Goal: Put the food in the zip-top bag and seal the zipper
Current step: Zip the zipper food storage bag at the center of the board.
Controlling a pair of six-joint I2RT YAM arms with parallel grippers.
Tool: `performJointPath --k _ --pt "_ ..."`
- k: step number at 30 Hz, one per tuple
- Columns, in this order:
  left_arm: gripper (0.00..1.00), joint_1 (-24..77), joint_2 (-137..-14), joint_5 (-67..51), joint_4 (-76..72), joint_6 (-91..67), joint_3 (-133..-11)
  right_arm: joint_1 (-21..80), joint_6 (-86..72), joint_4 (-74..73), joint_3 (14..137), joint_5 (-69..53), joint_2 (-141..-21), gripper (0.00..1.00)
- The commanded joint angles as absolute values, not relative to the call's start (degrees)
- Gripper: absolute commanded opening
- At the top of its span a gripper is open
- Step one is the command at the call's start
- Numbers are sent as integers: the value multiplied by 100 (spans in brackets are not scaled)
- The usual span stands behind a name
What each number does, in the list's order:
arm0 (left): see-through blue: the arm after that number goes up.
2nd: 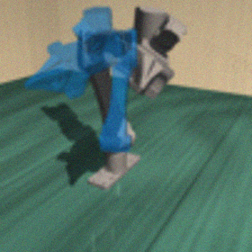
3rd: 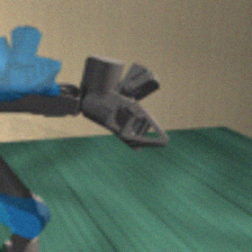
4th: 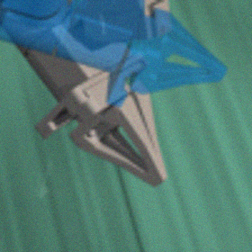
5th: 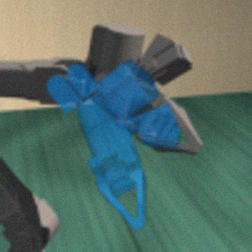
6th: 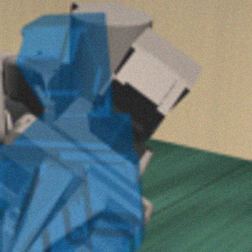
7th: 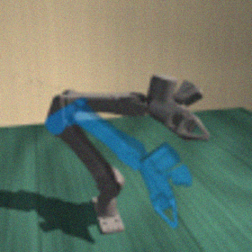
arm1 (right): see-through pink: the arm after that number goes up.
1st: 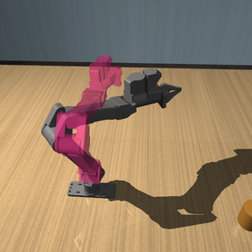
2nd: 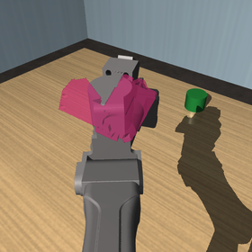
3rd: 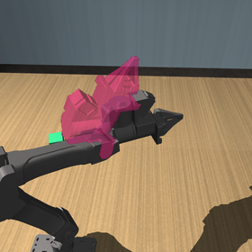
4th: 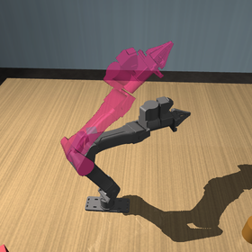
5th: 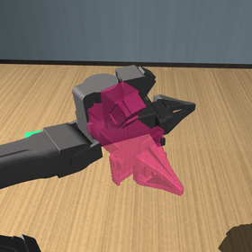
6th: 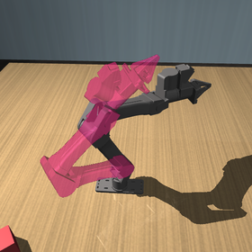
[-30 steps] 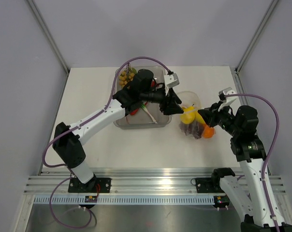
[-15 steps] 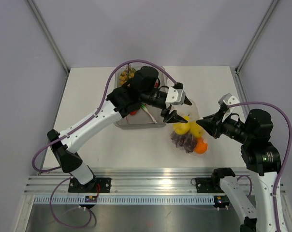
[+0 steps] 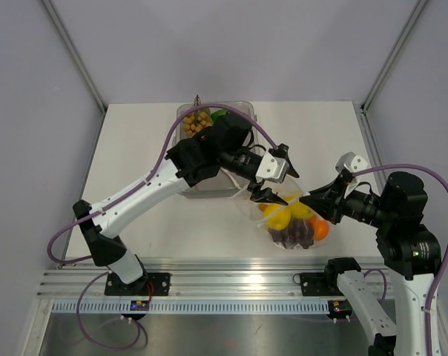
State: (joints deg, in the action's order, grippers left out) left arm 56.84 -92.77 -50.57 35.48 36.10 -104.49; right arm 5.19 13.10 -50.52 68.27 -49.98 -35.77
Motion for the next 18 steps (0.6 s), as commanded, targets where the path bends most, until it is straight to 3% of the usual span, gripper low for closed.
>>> performJointPath --k 1,12,16,18 --pt "71 5792 -9264 -5062 3166 3543 -10337 501 1380 -4843 7058 -5238 -3533 0" --pt "74 5827 -9343 -5361 2408 2514 -9844 501 1389 -4825 6926 -5036 -3507 0" --pt "67 5827 -9553 -5344 2531 2382 -9949 501 1371 -4755 6882 -5036 -3480 0" --pt "59 5827 -9632 -5300 2531 2373 -10002 501 1371 -4755 6882 -5054 -3480 0"
